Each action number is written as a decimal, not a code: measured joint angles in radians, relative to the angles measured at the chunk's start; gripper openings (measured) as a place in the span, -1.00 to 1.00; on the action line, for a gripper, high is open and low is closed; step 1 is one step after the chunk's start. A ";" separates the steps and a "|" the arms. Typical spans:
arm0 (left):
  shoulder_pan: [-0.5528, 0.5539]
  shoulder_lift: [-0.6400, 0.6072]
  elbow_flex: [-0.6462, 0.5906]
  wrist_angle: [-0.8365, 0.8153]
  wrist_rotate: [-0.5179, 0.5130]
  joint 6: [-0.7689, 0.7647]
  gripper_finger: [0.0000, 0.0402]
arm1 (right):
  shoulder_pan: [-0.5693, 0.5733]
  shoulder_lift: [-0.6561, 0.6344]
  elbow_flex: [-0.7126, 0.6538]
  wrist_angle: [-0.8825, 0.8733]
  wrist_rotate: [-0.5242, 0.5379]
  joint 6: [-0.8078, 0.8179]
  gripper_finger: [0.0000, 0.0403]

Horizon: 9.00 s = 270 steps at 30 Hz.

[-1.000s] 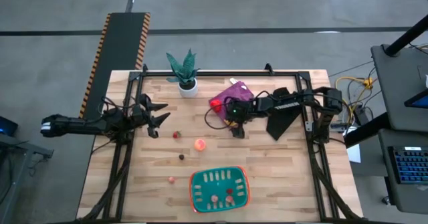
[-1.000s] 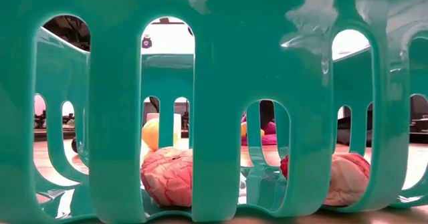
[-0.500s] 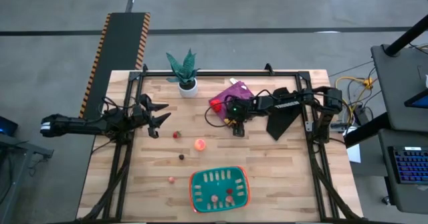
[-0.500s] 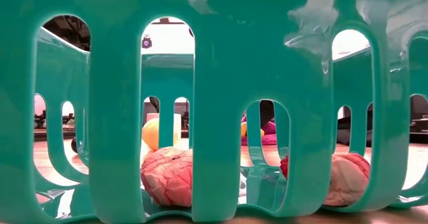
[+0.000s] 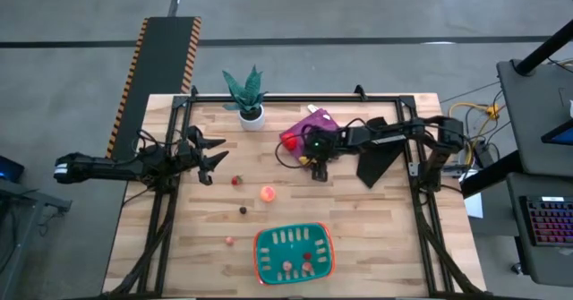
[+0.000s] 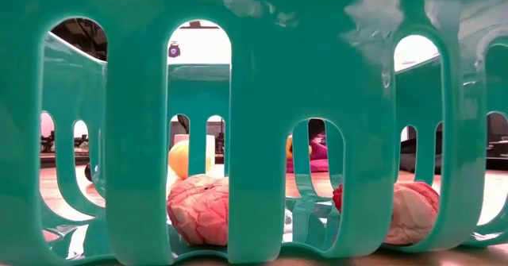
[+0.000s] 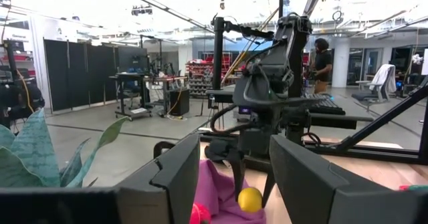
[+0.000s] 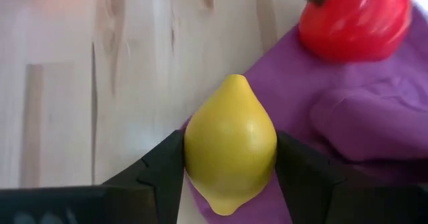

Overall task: Pick and placing Produce into tupperware
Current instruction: Put the yellow lemon into the green basket, then put the red apple into the green basket

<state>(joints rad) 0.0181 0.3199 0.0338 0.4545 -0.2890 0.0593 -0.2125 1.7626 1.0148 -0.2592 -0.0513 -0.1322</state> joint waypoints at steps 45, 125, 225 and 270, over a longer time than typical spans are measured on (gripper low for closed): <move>0.000 -0.011 0.000 0.040 -0.004 -0.001 -0.16 | 0.746 0.027 0.360 -0.212 0.438 0.555 -0.07; 0.000 -0.026 0.000 0.034 -0.002 -0.001 -0.16 | 0.376 -0.167 0.451 -0.404 0.392 0.099 0.85; 0.000 0.092 0.000 0.031 -0.003 0.000 -0.16 | -0.135 0.554 0.964 -0.719 -0.071 -0.628 0.85; 0.000 0.092 0.000 0.029 -0.003 0.000 -0.16 | -0.135 0.554 0.931 -0.736 -0.009 -0.601 0.62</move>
<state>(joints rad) 0.0181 0.4118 0.0338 0.4838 -0.2920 0.0589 -0.3473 2.3161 1.9459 -0.9957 -0.0602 -0.7334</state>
